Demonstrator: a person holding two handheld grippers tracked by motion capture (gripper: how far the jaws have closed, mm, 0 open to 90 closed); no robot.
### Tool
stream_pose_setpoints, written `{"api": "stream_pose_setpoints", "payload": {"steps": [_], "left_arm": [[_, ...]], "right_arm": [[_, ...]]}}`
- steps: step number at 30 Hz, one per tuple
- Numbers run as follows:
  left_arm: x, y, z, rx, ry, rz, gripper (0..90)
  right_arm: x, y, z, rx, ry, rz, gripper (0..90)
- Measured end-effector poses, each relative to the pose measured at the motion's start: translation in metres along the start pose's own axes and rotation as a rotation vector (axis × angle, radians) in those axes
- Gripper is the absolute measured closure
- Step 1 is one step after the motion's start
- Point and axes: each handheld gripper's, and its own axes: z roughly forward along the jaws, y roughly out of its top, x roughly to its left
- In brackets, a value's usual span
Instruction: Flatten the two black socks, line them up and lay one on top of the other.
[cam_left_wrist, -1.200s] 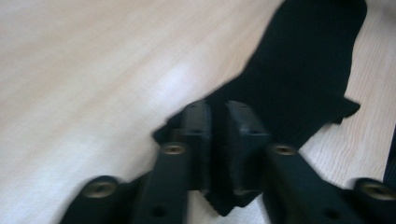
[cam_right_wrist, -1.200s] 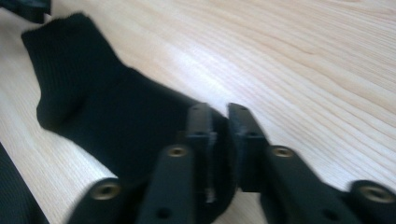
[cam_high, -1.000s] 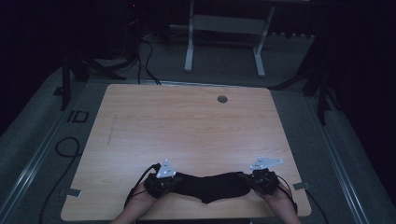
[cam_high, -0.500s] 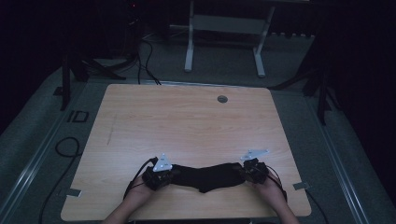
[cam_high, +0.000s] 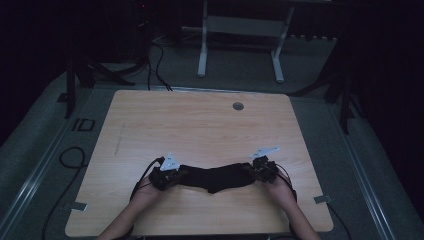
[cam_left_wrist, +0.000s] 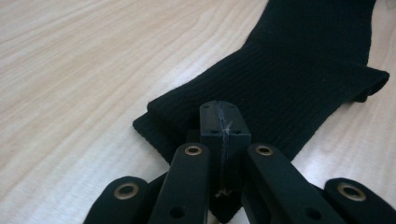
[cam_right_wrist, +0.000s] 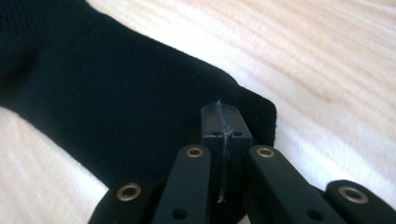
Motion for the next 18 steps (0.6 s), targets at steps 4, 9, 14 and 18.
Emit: {"api": "stream_pose_setpoints", "payload": {"steps": [4,9,14,18], "left_arm": [[0.01,0.003,0.003,-0.005,0.014,0.003,90.0],[0.019,0.008,0.007,0.004,0.026,0.01,90.0],[0.028,0.013,0.011,0.009,0.033,0.001,90.0],[0.035,0.015,0.014,0.007,0.039,-0.005,90.0]], "right_arm": [[-0.004,0.007,0.006,-0.007,-0.008,0.005,89.6],[-0.008,0.017,0.013,0.0,-0.02,0.007,89.6],[-0.015,0.026,0.019,0.006,-0.022,0.011,89.5],[-0.019,0.031,0.022,0.006,-0.019,0.021,89.5]]}}
